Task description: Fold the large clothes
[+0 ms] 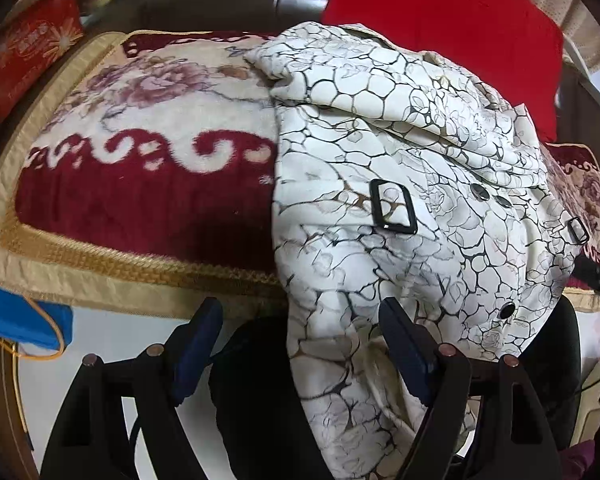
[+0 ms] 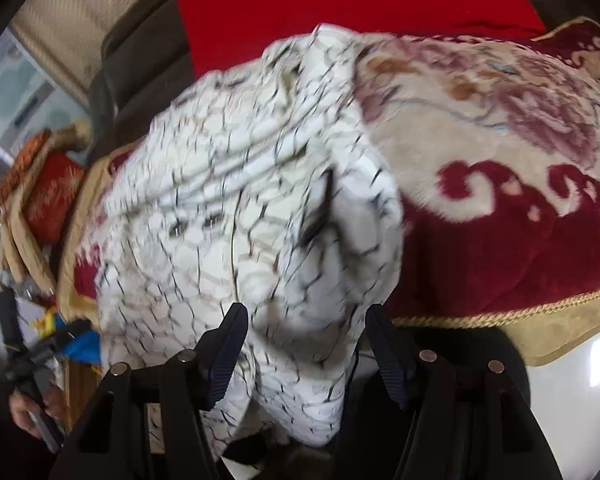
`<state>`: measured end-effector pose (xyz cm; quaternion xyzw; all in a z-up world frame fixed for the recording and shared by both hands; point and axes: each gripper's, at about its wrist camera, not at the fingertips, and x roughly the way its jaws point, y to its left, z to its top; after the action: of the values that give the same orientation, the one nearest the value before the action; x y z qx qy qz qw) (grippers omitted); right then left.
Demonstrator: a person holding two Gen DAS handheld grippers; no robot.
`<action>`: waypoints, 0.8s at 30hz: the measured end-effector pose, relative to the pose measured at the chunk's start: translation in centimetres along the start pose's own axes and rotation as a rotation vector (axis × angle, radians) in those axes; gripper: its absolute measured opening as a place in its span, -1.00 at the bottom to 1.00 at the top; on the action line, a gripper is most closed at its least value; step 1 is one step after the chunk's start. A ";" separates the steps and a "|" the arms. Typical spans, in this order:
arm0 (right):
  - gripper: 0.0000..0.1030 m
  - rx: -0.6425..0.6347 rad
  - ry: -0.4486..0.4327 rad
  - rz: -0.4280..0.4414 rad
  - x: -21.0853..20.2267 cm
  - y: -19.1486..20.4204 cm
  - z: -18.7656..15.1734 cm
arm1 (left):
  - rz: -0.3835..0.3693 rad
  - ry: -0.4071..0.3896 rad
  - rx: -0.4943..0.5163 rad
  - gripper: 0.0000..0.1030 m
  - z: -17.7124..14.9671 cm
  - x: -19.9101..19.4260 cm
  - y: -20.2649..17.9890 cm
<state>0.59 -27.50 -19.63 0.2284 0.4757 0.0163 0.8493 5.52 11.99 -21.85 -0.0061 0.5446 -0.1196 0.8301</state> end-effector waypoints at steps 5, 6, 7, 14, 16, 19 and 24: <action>0.29 0.039 0.075 0.050 2.0 -0.1 0.8 | -0.086 0.039 -0.025 0.57 1.2 2.1 0.4; 0.28 0.054 0.101 0.064 2.7 0.1 0.5 | -0.107 0.041 -0.039 0.45 1.3 2.3 0.4; 0.29 0.062 0.123 0.079 3.2 0.4 0.0 | -0.127 0.041 -0.040 0.15 1.4 2.4 0.4; 0.28 0.012 0.219 0.118 6.4 1.9 -2.5 | -0.152 0.116 -0.029 0.00 1.3 4.3 -0.3; 0.28 0.015 0.263 0.115 7.5 1.8 -3.1 | -0.159 0.144 -0.042 0.22 1.1 4.9 -0.1; 0.29 -0.012 0.295 0.110 8.8 2.2 -3.9 | -0.193 0.184 -0.086 0.34 0.9 5.8 0.2; 0.29 -0.049 0.276 0.147 10.2 3.1 -4.3 | -0.210 0.218 -0.115 0.34 -0.6 7.6 0.7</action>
<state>3.24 -20.60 -28.45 0.2376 0.5694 0.1212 0.7776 7.97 11.18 -29.03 -0.0975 0.6339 -0.1741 0.7472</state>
